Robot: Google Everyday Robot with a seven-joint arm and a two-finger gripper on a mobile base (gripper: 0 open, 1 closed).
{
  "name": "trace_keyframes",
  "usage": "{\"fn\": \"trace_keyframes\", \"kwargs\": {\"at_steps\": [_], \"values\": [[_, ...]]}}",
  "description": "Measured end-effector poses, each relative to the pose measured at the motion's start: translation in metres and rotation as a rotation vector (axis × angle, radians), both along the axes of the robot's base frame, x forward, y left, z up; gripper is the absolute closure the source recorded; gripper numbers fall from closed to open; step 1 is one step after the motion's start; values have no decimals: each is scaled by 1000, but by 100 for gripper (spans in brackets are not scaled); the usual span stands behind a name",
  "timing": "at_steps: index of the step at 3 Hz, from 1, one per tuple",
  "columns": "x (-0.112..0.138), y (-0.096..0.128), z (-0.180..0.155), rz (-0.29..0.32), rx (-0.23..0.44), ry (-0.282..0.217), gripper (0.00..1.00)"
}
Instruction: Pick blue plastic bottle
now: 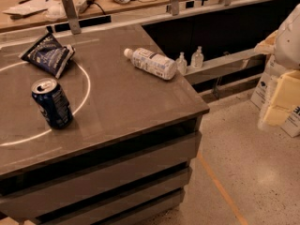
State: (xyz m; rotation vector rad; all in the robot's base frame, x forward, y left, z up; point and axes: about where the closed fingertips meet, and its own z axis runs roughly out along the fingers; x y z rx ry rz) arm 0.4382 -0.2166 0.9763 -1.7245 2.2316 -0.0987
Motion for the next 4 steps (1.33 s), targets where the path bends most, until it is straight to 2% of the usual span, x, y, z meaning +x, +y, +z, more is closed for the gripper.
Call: {"fn": "trace_keyframes", "kwargs": {"at_steps": [1,2,4], "values": [[3,1,4,-11,9,-18,0],[19,9,10,-41,44,-51,0],[72,37,2,-107,187,-90,0]]}}
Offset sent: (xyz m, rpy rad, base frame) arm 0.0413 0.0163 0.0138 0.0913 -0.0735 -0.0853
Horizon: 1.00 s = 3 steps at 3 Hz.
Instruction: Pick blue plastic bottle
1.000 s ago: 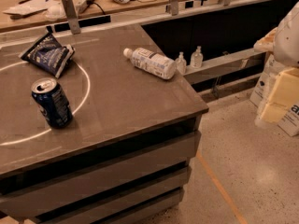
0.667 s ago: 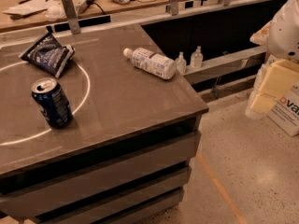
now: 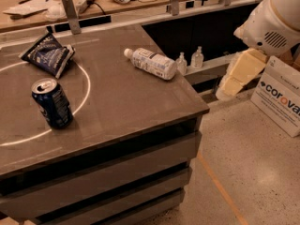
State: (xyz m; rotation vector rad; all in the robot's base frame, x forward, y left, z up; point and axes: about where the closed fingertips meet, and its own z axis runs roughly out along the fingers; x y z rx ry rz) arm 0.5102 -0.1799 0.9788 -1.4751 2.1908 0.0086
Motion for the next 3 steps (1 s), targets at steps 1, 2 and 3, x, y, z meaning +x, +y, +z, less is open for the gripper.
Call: {"fn": "trace_keyframes", "kwargs": {"at_steps": [1,2,3], "values": [[31,17,-10,-9,78,-14,0],[64,36,-20,-27,165,-24,0],[96,59,-32,-63,225,-30,0]]}}
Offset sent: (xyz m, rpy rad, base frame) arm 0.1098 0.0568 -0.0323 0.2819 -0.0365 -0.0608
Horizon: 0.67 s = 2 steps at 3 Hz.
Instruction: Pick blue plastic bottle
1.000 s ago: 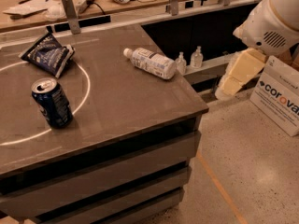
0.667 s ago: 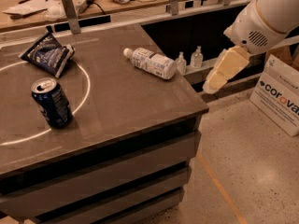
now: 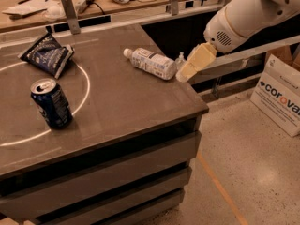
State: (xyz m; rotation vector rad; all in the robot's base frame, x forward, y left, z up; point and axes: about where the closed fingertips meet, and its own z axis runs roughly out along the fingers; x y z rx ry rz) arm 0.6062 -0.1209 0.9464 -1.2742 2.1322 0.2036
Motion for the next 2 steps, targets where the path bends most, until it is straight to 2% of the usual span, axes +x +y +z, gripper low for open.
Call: {"fn": "trace_keyframes", "kwargs": {"at_steps": [1,2], "values": [[0,0,0,0,0,1,0],[8,19,-13,-32,57,7,0]]}}
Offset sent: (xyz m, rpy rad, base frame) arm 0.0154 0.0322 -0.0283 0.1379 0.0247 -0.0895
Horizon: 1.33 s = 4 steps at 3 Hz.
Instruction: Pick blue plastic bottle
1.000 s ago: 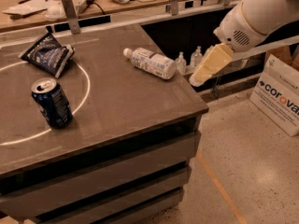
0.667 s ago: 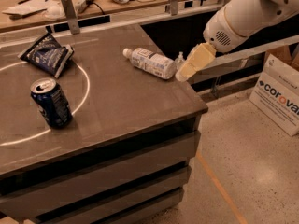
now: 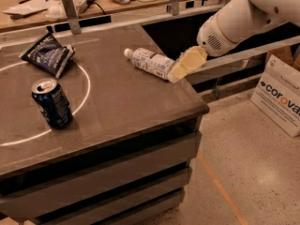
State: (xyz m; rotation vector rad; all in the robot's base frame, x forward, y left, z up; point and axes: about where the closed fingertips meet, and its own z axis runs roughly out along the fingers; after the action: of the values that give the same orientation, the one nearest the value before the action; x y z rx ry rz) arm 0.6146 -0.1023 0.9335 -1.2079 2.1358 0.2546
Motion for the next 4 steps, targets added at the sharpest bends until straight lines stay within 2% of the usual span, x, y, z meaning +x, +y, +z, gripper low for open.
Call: {"fn": "trace_keyframes", "kwargs": {"at_steps": [2,3,4], "values": [[38,62,-28,15,50,6,0],[59,76,-48,10,30,24,0],[78,82,-67,1,16,43,0]]}}
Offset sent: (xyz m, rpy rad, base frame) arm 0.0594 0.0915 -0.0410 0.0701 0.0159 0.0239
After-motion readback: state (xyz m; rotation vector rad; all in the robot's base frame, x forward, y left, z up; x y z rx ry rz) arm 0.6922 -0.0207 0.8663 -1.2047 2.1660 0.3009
